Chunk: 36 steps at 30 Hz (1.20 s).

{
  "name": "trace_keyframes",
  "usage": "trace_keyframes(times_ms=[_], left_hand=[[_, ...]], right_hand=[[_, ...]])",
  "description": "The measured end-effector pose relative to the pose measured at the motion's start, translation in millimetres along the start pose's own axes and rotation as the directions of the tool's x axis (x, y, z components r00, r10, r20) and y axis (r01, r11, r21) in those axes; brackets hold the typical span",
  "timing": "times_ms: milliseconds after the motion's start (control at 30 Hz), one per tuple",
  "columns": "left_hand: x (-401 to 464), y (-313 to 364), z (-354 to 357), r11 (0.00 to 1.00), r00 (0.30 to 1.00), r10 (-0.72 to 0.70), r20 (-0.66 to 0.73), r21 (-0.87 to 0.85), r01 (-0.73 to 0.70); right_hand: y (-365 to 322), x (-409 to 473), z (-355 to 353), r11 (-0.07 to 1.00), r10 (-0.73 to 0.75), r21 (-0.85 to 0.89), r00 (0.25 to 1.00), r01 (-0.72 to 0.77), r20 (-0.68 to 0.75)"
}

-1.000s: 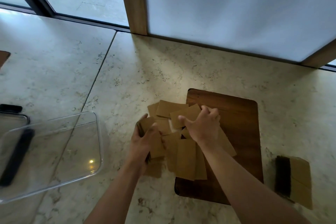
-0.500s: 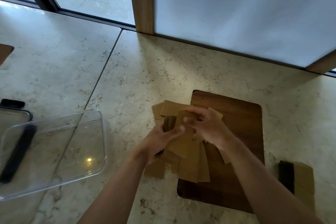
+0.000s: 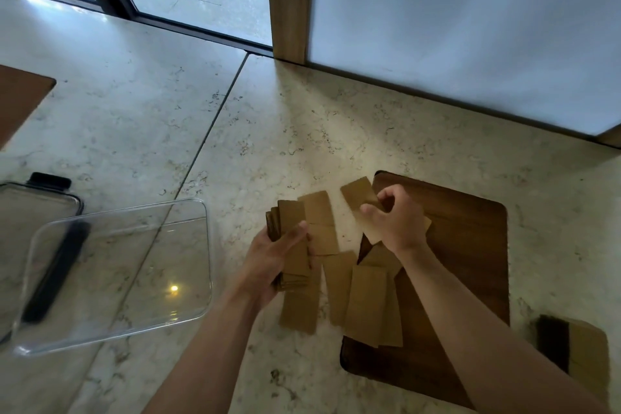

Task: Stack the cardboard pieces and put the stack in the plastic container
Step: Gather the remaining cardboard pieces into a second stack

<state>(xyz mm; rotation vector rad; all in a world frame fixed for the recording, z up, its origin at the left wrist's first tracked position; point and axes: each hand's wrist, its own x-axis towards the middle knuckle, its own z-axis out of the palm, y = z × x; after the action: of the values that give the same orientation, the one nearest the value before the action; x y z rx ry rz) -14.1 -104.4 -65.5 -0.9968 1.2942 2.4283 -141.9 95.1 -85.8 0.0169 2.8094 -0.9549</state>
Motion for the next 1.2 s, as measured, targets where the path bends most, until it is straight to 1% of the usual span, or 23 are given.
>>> trace_keyframes(times_ms=[33,100,167,233,300,333,367,400,433,500,533,567,667,700,800,867,900,967,1000,1033,1067,1133,1200], left_hand=[[1.7,0.0,2.5,1.0,1.0,0.006,0.001,0.015,-0.006],[3.9,-0.6,8.3,0.999,1.0,0.02,0.004,0.049,-0.02],[2.4,-0.8,20.2,0.996,0.999,0.031,0.017,0.08,-0.032],[1.0,-2.8,30.9,0.992,0.998,0.056,0.031,0.109,-0.059],[-0.2,-7.4,40.8,0.987,0.997,0.058,0.051,0.145,-0.065],[-1.9,-10.1,45.3,0.982,0.997,0.05,0.053,0.177,-0.059],[-3.4,-13.3,50.4,0.974,0.998,0.04,0.044,0.22,-0.049],[-4.1,-15.2,52.6,0.965,0.999,0.035,0.027,0.26,-0.04],[-4.7,-18.6,55.6,0.954,0.999,0.035,0.006,0.298,-0.036],[-6.1,-22.4,53.6,0.953,0.996,0.046,-0.077,0.304,-0.02],[-6.8,-23.9,51.0,0.958,0.992,0.038,-0.118,0.288,-0.002],[-8.8,-25.2,48.8,0.962,0.99,0.027,-0.139,0.273,0.012],[-16.7,-22.4,45.2,0.969,0.99,0.055,-0.131,0.244,-0.022],[-19.5,-19.9,45.6,0.972,0.989,0.072,-0.129,0.232,-0.04],[-25.3,-12.9,47.8,0.976,0.992,0.085,-0.093,0.208,-0.064],[-29.0,-9.8,46.7,0.982,0.995,0.055,-0.087,0.185,-0.038],[-31.0,-7.8,46.2,0.987,0.995,0.034,-0.092,0.162,-0.019],[-34.4,-5.7,42.4,0.994,0.996,0.008,-0.084,0.111,0.001],[-35.2,-5.1,41.1,0.994,0.998,0.007,-0.068,0.108,0.0],[-36.2,-4.7,39.7,0.993,0.998,0.006,-0.062,0.117,0.001],[-36.9,-4.4,38.7,0.992,0.998,0.003,-0.068,0.128,0.006],[-37.2,-4.8,37.8,0.99,0.996,-0.004,-0.087,0.138,0.016],[-36.9,-6.4,37.3,0.992,0.996,-0.004,-0.087,0.129,0.015]], right_hand=[[1.2,-2.7,-5.6,0.996,0.037,0.08,0.999,-0.036,-0.005],[1.2,-12.1,-17.8,0.982,0.08,0.172,0.997,-0.077,-0.009],[1.4,-24.2,-28.0,0.94,0.153,0.304,0.988,-0.155,0.03],[-1.0,-37.4,-32.8,0.837,0.246,0.463,0.956,-0.293,0.16],[-5.7,-54.2,-30.5,0.682,0.314,0.572,0.889,-0.456,0.334],[-10.6,-64.6,-27.1,0.595,0.325,0.615,0.855,-0.517,0.404],[-18.3,-75.7,-25.0,0.532,0.312,0.65,0.839,-0.543,0.445],[-25.9,-85.6,-18.2,0.516,0.291,0.66,0.837,-0.546,0.464],[-29.4,-96.7,-12.3,0.58,0.258,0.631,0.851,-0.515,0.457],[-35.9,-112.5,-2.5,0.799,0.164,0.477,0.896,-0.366,0.412],[-36.1,-114.6,-2.0,0.861,0.131,0.412,0.913,-0.298,0.385],[-36.2,-113.4,-4.4,0.862,0.125,0.416,0.915,-0.292,0.383],[-34.0,-111.5,-13.4,0.697,0.141,0.583,0.877,-0.417,0.459],[-32.2,-111.2,-16.1,0.666,0.129,0.61,0.872,-0.429,0.473],[-24.9,-112.7,-25.0,0.583,0.058,0.666,0.842,-0.465,0.537],[-21.0,-108.3,-36.9,0.563,0.038,0.686,0.843,-0.462,0.536],[-16.7,-103.9,-44.3,0.531,0.044,0.71,0.852,-0.462,0.521],[-8.1,-92.9,-62.3,0.383,0.069,0.774,0.851,-0.504,0.52],[-4.5,-88.3,-71.5,0.322,0.054,0.79,0.844,-0.521,0.534],[-1.3,-85.0,-78.6,0.313,0.016,0.793,0.837,-0.523,0.546],[1.2,-82.8,-83.9,0.355,-0.035,0.782,0.829,-0.512,0.559],[5.8,-79.7,-88.7,0.492,-0.122,0.744,0.811,-0.452,0.572],[9.5,-76.2,-93.0,0.591,-0.148,0.714,0.819,-0.376,0.554]])
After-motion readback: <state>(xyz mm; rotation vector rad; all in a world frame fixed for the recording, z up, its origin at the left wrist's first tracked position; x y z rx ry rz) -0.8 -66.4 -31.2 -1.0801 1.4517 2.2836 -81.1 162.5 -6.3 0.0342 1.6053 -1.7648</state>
